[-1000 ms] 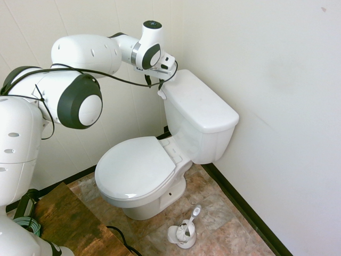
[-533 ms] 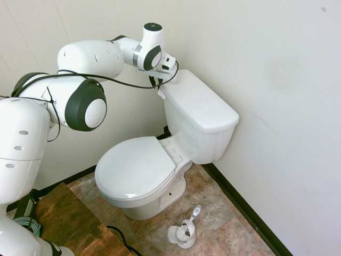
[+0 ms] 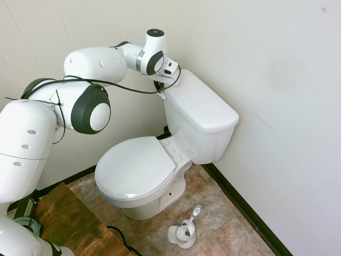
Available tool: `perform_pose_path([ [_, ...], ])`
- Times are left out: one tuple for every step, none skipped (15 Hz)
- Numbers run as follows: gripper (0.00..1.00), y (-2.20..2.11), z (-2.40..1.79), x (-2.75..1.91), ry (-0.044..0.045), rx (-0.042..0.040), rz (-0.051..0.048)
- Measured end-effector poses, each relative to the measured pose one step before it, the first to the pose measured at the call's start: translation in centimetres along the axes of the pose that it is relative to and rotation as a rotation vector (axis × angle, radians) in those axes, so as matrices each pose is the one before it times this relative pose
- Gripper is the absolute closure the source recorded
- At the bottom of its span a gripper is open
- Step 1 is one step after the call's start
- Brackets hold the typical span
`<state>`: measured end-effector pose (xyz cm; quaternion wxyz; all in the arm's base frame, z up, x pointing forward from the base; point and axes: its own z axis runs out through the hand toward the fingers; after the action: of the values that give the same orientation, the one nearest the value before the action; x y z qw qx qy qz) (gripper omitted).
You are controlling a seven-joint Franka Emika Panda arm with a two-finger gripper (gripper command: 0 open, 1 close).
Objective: Flush the toilet
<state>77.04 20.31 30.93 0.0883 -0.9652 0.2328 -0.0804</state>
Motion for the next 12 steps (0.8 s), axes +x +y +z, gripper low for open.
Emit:
perform_pose_path([
  [1.00, 0.056, 0.637, -0.070, -0.00551, -0.00314, 0.00133],
  [1.00, 0.014, 0.545, -0.070, -0.00618, 0.00044, 0.00206],
  [1.00, 0.133, 0.624, -0.053, -0.00862, -0.00087, 0.00442],
  [1.00, 0.113, 0.559, -0.081, -0.01059, 0.00196, 0.00661],
  [1.00, -0.019, 0.329, -0.134, -0.00792, 0.00298, 0.00339],
  [1.00, 0.017, 0.033, 0.027, -0.00024, 0.00052, 0.00080],
  [1.00, 0.043, -0.025, 0.060, -0.00087, 0.00187, 0.00245],
  [1.00, 0.023, -0.052, 0.058, -0.00068, 0.00251, 0.00232],
  [1.00, 0.012, -0.051, 0.046, -0.00007, 0.00176, 0.00156],
  [1.00, -0.001, -0.151, 0.084, 0.00272, 0.00213, 0.00066],
  [1.00, -0.047, -0.347, 0.105, 0.00480, 0.00319, 0.00051],
  [1.00, -0.070, -0.508, 0.038, 0.00443, 0.00225, 0.00240],
])
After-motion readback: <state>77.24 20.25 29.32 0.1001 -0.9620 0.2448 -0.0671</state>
